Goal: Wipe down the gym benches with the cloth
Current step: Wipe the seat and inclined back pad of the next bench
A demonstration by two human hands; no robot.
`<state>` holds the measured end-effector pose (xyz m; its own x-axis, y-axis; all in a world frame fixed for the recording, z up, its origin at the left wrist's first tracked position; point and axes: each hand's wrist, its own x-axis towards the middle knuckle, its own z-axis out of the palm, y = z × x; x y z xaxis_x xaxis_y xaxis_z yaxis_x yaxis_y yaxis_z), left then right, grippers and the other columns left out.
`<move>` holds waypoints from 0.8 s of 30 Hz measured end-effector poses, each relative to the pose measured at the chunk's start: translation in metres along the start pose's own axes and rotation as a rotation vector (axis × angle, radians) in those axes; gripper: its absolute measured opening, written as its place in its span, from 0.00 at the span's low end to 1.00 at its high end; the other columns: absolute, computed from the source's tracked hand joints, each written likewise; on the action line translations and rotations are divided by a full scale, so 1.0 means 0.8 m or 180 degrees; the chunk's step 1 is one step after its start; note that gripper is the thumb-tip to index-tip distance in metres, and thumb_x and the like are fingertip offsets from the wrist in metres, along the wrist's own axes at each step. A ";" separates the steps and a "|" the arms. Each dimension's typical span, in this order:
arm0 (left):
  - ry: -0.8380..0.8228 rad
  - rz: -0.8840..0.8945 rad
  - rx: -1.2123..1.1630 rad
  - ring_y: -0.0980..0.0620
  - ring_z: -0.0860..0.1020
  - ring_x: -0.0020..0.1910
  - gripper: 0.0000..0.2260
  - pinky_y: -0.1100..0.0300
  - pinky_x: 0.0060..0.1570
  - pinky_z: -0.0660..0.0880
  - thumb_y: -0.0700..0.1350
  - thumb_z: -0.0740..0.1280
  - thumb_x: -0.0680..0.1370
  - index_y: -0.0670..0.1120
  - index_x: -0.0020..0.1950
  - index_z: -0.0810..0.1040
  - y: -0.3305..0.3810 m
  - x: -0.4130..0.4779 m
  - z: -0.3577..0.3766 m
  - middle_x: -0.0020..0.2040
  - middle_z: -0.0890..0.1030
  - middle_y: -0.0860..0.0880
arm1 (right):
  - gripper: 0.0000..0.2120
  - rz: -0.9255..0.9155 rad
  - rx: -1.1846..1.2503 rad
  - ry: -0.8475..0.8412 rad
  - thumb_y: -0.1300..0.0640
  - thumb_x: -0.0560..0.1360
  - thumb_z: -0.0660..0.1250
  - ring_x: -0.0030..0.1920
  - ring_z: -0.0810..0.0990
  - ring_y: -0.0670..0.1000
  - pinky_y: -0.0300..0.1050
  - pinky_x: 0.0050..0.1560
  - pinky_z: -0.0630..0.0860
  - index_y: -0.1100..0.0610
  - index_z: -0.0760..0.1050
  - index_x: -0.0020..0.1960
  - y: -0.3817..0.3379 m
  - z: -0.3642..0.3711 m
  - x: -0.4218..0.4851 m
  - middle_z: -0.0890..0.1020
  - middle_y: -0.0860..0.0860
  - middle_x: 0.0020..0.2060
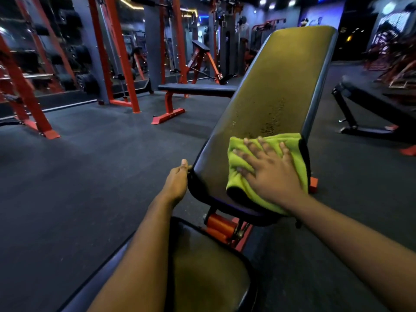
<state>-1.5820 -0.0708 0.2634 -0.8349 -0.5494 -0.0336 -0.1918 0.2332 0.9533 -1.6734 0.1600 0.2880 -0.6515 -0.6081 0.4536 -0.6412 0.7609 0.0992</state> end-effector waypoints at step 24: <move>0.0313 0.0453 0.0418 0.48 0.81 0.51 0.26 0.46 0.59 0.76 0.59 0.51 0.83 0.42 0.65 0.77 -0.018 -0.015 -0.049 0.56 0.82 0.44 | 0.25 -0.0228 0.0144 -0.0507 0.38 0.82 0.48 0.80 0.46 0.56 0.71 0.73 0.41 0.43 0.62 0.77 -0.088 0.013 0.147 0.54 0.46 0.80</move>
<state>-1.5488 -0.0990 0.2617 -0.8053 -0.5776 0.1339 -0.1466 0.4128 0.8989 -1.7091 0.0324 0.3250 -0.6572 -0.6913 0.3003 -0.7036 0.7056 0.0845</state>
